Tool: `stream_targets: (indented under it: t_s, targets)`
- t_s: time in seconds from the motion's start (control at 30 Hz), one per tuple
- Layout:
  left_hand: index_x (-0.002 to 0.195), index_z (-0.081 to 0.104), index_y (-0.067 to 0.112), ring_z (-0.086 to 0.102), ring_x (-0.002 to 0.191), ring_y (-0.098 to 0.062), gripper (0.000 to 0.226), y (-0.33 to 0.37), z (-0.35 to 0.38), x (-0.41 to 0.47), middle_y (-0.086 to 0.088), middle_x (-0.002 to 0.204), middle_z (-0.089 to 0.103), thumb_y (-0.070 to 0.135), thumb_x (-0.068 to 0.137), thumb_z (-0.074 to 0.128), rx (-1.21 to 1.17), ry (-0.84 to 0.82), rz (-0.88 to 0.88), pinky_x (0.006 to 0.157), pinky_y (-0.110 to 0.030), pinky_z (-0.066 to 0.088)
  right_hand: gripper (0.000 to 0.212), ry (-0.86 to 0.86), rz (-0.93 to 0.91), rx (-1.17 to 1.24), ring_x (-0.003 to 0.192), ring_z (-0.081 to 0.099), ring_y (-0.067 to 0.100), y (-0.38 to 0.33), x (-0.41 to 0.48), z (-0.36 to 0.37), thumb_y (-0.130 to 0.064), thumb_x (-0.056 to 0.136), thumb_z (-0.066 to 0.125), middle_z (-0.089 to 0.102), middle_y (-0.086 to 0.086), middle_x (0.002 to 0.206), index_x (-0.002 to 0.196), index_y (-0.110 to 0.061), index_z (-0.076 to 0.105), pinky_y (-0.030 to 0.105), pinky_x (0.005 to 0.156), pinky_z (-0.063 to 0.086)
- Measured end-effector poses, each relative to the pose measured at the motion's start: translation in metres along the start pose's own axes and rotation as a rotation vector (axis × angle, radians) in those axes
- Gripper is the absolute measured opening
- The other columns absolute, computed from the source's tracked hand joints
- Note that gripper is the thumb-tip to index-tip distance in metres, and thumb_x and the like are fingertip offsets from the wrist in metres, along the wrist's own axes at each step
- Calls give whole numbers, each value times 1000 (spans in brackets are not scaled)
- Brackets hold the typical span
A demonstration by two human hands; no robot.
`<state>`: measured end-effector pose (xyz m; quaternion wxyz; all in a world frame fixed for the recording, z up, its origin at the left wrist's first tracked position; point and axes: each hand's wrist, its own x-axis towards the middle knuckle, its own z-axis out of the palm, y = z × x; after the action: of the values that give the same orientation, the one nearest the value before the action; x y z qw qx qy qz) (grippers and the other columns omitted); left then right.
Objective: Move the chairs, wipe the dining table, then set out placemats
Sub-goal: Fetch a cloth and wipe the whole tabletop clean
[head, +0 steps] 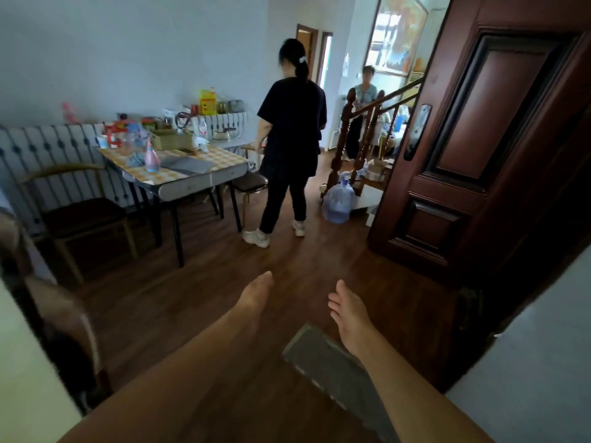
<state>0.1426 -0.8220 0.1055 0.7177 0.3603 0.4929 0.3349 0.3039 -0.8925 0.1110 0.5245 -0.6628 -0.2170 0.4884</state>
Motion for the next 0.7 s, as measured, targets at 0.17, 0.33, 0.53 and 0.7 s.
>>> stream_targets:
  t_s: [0.17,0.33,0.53,0.7]
  targets:
    - [134,44,4,49,70,-8,42,30,22,78,3,86,52,30,102,33,21,101,126,57,-15,49,53,-89,-35,-32,135,38,26,-33,122,10,-37,102,33,39,13,147,146,-8,30,37,114,28]
    - [143,37,8,46,128,-22,48,70,54,197,-8,138,51,33,101,35,-106,308,143,98,-28,29,52,-220,-69,-81,133,41,27,-81,257,10,-37,101,35,41,14,145,144,-8,32,37,112,30]
    - [147,29,7,33,139,-24,55,136,86,291,-8,151,36,39,102,29,-120,415,177,111,-33,25,53,-329,-104,-193,132,42,26,-171,389,23,-40,100,34,42,11,145,145,-12,32,39,113,29]
    - [149,24,9,26,143,-24,57,167,59,337,-9,153,33,40,101,29,-148,519,218,117,-35,16,55,-465,-47,-235,132,42,25,-194,442,74,-41,100,35,42,10,145,145,-9,32,38,112,30]
